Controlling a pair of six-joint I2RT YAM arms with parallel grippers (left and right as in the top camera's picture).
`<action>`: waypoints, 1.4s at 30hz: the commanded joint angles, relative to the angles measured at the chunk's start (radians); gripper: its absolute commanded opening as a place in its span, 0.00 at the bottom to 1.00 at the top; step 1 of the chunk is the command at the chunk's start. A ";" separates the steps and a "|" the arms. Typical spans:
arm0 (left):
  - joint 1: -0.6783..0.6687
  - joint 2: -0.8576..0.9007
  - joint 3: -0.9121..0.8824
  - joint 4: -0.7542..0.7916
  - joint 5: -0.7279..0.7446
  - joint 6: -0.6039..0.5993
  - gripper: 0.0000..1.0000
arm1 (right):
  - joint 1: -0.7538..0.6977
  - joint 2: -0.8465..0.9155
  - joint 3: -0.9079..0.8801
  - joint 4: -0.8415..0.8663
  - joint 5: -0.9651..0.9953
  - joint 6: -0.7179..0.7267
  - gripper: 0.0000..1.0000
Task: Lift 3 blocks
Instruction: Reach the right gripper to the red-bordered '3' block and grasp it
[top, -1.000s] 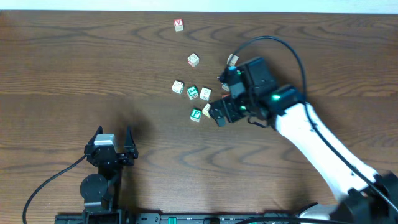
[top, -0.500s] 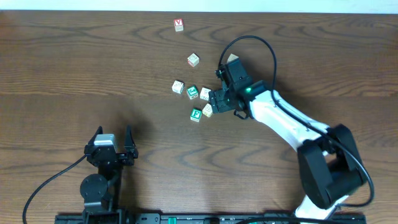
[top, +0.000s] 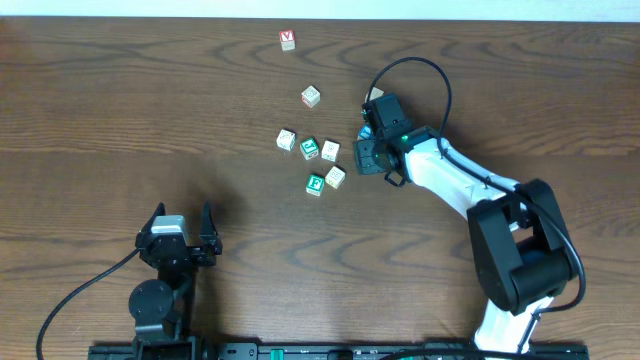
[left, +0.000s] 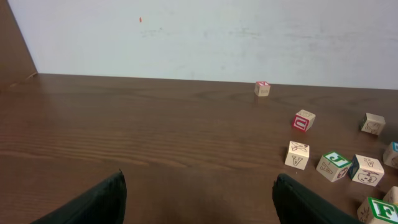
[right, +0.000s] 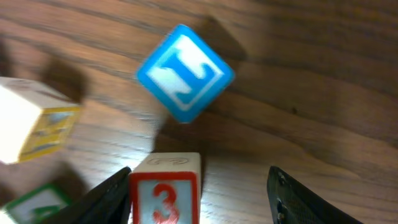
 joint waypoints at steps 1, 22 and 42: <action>0.005 -0.002 -0.012 -0.041 0.020 0.000 0.76 | -0.010 0.018 0.018 0.003 0.012 -0.002 0.66; 0.005 -0.002 -0.012 -0.041 0.020 0.000 0.76 | 0.010 0.018 0.018 -0.148 -0.082 0.098 0.01; 0.005 -0.002 -0.012 -0.041 0.020 0.000 0.76 | 0.160 0.018 0.008 -0.390 -0.078 0.303 0.08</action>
